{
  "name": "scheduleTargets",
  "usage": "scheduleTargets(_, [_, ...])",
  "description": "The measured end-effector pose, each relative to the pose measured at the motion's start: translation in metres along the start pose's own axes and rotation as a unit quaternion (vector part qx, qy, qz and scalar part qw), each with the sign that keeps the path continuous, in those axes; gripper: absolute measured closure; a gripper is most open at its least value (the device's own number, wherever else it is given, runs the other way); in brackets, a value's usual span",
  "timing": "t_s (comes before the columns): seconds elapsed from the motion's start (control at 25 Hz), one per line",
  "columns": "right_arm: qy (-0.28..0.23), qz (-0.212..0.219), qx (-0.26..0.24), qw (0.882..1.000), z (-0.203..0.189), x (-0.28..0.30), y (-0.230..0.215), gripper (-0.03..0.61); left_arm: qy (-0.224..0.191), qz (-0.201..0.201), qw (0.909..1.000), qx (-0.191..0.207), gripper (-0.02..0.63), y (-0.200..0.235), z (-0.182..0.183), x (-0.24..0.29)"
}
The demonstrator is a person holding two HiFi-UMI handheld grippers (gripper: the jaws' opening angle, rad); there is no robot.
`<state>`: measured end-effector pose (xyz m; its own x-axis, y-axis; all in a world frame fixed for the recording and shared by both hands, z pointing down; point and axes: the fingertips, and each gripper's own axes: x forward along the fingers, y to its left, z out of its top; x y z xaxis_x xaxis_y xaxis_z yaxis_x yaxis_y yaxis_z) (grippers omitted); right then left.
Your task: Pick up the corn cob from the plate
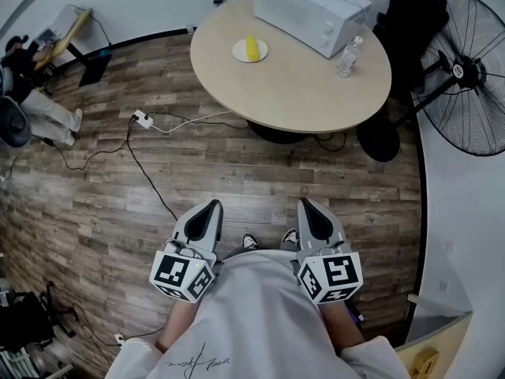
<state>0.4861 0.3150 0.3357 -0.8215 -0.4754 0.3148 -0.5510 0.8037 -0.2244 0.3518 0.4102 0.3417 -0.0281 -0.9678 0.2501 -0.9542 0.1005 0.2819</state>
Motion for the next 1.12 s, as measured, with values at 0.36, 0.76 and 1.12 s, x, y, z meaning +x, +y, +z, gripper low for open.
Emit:
scheduleTargets(0.36, [0.001, -0.004, 0.012, 1.0, -0.004, 0.012, 0.016, 0.568, -0.006, 0.005, 1.0, 0.004, 0.614, 0.022, 0.005, -0.009])
scheduleTargets(0.76, [-0.016, 0.017, 0.031, 0.999, 0.013, 0.031, 0.024, 0.566, -0.019, 0.044, 0.9988, 0.005, 0.614, 0.066, 0.016, -0.026])
scheduleTargets(1.12, [-0.02, 0.036, 0.013, 0.999, 0.021, 0.063, 0.029, 0.568, -0.017, 0.06, 0.998, -0.011, 0.613, 0.085, 0.017, -0.019])
